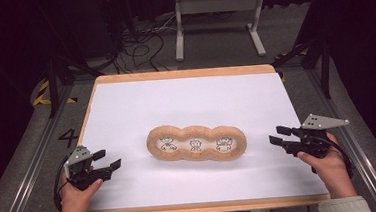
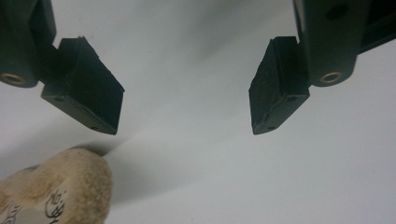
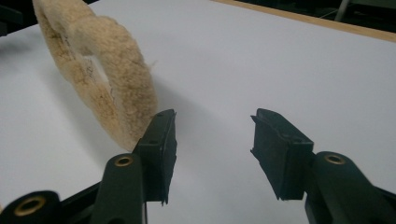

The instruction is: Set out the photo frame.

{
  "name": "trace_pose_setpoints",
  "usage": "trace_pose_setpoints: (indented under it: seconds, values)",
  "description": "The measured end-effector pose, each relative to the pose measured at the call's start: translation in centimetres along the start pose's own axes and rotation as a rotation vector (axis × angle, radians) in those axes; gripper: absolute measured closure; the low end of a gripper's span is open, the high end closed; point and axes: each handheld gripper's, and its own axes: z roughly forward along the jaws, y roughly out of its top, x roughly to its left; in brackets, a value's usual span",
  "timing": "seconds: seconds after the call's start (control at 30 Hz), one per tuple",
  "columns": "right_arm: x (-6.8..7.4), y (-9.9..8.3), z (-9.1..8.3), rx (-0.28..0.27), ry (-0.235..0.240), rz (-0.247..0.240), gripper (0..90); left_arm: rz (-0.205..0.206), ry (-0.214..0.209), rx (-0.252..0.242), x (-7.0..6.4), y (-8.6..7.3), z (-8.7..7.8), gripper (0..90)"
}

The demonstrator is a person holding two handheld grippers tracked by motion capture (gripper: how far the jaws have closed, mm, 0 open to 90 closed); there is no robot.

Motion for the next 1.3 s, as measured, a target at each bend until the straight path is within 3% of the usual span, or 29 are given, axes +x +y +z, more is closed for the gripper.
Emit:
trace_pose_setpoints:
  seconds: [0.07,0.4,0.57,0.73,0.87,0.97,1.3]
  values:
    - [-0.4,-0.4,0.2,0.012,-0.016,-0.004,47.2,0.009,0.019,0.007,0.2,-0.2,0.2,26.6]
    - [-1.9,-2.9,2.4,0.108,-0.067,0.013,45.2,-0.027,0.044,0.049,1.0,-0.7,1.4,28.6]
    - [-1.9,-4.1,3.4,0.145,-0.058,0.023,43.7,0.028,0.022,0.058,0.6,-0.7,1.9,27.1]
    - [-1.2,-5.1,4.2,0.194,-0.056,-0.004,41.6,0.071,0.000,0.053,0.3,-0.7,2.2,26.3]
    - [-1.0,-5.3,4.3,0.186,-0.060,-0.022,40.4,0.053,-0.011,0.058,0.1,-0.8,2.3,26.2]
    - [-0.9,-5.2,4.4,0.189,-0.063,-0.034,39.6,0.067,-0.008,0.059,0.2,-0.7,2.3,26.2]
    - [-0.8,-5.0,4.4,0.175,-0.064,-0.050,39.0,0.057,0.003,0.070,0.1,-0.7,2.4,23.9]
